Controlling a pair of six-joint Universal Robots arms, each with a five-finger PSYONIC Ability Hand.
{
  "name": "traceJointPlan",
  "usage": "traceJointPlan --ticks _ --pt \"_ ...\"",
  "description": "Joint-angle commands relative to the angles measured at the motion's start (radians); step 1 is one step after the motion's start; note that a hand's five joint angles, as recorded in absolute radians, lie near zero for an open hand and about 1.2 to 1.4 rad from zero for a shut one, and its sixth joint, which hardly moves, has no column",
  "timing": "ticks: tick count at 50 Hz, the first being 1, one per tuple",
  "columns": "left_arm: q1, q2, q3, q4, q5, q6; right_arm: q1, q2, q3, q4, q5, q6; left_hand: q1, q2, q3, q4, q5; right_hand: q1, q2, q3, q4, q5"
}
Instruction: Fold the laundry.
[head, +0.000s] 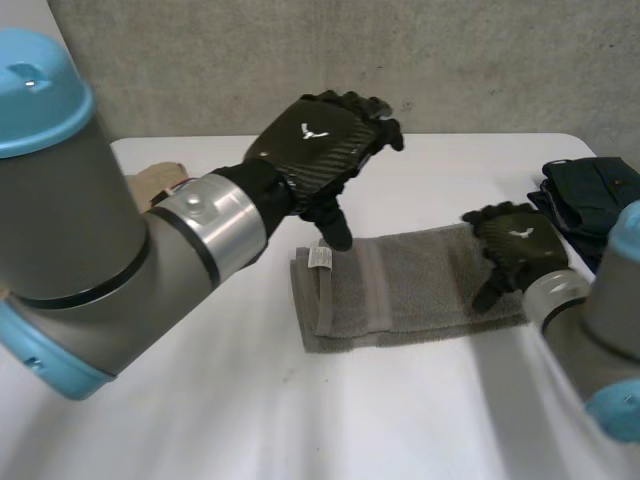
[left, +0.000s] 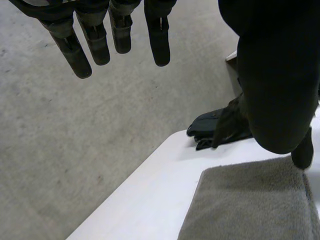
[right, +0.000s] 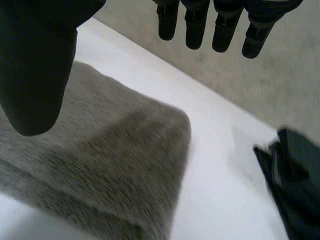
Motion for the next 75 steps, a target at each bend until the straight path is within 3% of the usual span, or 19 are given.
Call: traceJointPlan --ticks 1,2,8,18,36,39,41,44,48,54,59,65,67,69,71,75 --pt "0.063 0.079 -0.124 0.032 -0.014 -0.011 -0.197 0.034 -0.075 0.162 -0.197 0.083 -0.205 -0.03 -0.036 -0.028 -0.046 -0.016 0.004 0.006 0.002 -0.008" --pt "0.08 0.093 -0.153 0.049 -0.014 -0.016 -0.232 0.048 -0.08 0.176 -0.247 0.075 -0.205 -0.03 -0.036 -0.028 -0.046 0.057 0.077 0.079 0.075 0.065" --pt "0.123 0.135 -0.251 0.126 -0.009 -0.045 -0.309 0.088 -0.066 0.19 -0.348 -0.001 -0.205 -0.03 -0.036 -0.028 -0.046 0.231 0.25 0.252 0.249 0.238" --pt "0.149 0.147 -0.34 0.235 -0.008 -0.097 -0.328 0.092 0.02 0.104 -0.366 -0.055 -0.205 -0.03 -0.036 -0.028 -0.046 0.252 0.271 0.273 0.269 0.259" --pt "0.151 0.139 -0.351 0.238 -0.006 -0.102 -0.282 0.187 -0.013 0.004 -0.375 -0.038 -0.205 -0.03 -0.036 -0.028 -0.046 0.398 0.418 0.42 0.416 0.406" --pt "0.157 0.141 -0.358 0.238 -0.006 -0.102 -0.28 0.207 -0.026 -0.005 -0.352 -0.041 -0.205 -0.03 -0.036 -0.028 -0.046 0.711 0.731 0.733 0.729 0.719" --pt "0.158 0.144 -0.364 0.236 -0.006 -0.102 -0.282 0.204 -0.034 -0.013 -0.317 -0.044 -0.205 -0.03 -0.036 -0.028 -0.046 1.168 1.188 1.19 1.186 1.176" --pt "0.165 0.144 -0.371 0.236 -0.008 -0.1 -0.279 0.183 -0.029 -0.045 -0.256 -0.049 -0.205 -0.03 -0.036 -0.028 -0.046 1.171 1.19 1.192 1.189 1.178" --pt "0.184 0.161 -0.384 0.236 -0.006 -0.102 -0.18 0.074 -0.046 -0.12 -0.149 -0.139 -0.205 -0.03 -0.036 -0.028 -0.046 1.171 1.19 1.192 1.189 1.178" --pt "0.22 0.199 -0.401 0.238 0.0 -0.102 0.028 0.052 -0.126 -0.097 -0.124 -0.274 -0.205 -0.03 -0.036 -0.028 -0.046 1.171 1.19 1.192 1.189 1.178" --pt "0.258 0.228 -0.415 0.242 0.004 -0.117 0.271 0.117 -0.171 -0.08 -0.142 -0.331 -0.205 -0.03 -0.036 -0.028 -0.046 1.171 1.19 1.192 1.189 1.178" --pt "0.277 0.233 -0.423 0.236 0.004 -0.149 0.39 0.249 -0.184 -0.043 -0.11 -0.35 -0.205 -0.03 -0.036 -0.028 -0.046 1.171 1.19 1.192 1.189 1.178" --pt "0.28 0.233 -0.427 0.239 0.009 -0.157 0.389 0.266 -0.197 -0.02 -0.058 -0.336 -0.205 -0.03 -0.036 -0.028 -0.046 0.475 0.494 0.496 0.492 0.482" --pt "0.28 0.23 -0.427 0.242 0.012 -0.16 0.376 0.253 -0.201 -0.013 -0.029 -0.316 -0.205 -0.03 -0.036 -0.028 -0.046 0.024 0.044 0.046 0.042 0.032" --pt "0.281 0.228 -0.42 0.242 0.021 -0.16 0.349 0.229 -0.2 -0.013 -0.012 -0.273 -0.205 -0.03 -0.036 -0.028 -0.046 -0.051 -0.031 -0.029 -0.033 -0.043" --pt "0.275 0.205 -0.383 0.239 0.026 -0.16 0.326 0.158 -0.183 0.0 -0.056 -0.169 -0.205 -0.03 -0.036 -0.028 -0.046 -0.051 -0.031 -0.029 -0.033 -0.043"
